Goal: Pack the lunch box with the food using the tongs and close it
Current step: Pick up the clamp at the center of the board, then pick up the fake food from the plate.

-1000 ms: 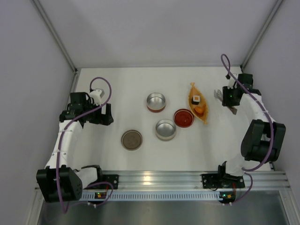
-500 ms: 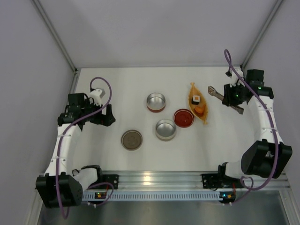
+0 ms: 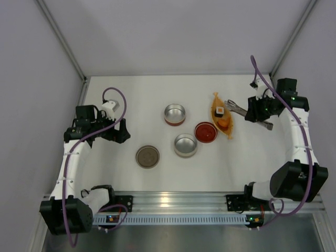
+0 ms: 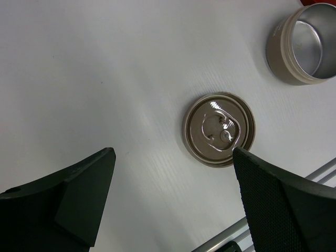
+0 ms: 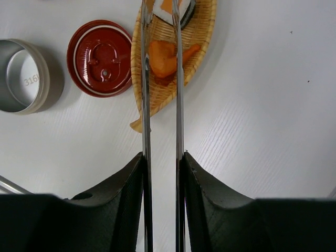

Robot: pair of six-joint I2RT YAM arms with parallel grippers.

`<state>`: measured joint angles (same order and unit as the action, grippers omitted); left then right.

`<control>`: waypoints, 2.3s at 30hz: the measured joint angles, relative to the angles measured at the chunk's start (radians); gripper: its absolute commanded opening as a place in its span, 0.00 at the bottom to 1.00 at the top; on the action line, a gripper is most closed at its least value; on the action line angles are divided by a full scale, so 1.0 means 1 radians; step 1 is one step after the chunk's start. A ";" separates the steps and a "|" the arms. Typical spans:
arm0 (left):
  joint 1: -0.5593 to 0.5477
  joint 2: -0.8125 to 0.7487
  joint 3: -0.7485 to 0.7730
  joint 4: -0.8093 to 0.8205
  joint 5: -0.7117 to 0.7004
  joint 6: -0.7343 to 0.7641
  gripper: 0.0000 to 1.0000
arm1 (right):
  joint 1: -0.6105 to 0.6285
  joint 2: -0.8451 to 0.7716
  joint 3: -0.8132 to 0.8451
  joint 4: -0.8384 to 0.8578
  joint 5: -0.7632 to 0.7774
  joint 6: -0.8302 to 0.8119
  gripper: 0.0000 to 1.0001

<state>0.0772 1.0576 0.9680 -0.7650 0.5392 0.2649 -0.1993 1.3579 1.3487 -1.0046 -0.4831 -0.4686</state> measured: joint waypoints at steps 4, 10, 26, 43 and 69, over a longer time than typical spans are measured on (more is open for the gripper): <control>0.000 0.000 0.000 -0.001 0.000 0.000 0.98 | 0.000 0.000 0.000 0.000 0.000 0.005 0.37; 0.000 0.000 0.000 -0.003 -0.004 0.000 0.98 | 0.001 0.008 0.000 0.001 0.000 0.043 0.37; 0.000 0.002 0.000 -0.003 -0.016 -0.004 0.98 | 0.092 0.039 -0.027 0.036 0.111 0.208 0.44; 0.000 0.014 0.000 -0.004 -0.035 -0.004 0.98 | 0.220 0.115 -0.026 0.102 0.247 0.359 0.51; 0.000 0.014 0.000 -0.006 -0.051 0.000 0.98 | 0.252 0.199 0.043 0.104 0.307 0.386 0.48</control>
<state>0.0772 1.0718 0.9676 -0.7712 0.4885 0.2653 0.0528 1.5570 1.3914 -0.9009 -0.1764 -0.0822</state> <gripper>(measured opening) 0.983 0.488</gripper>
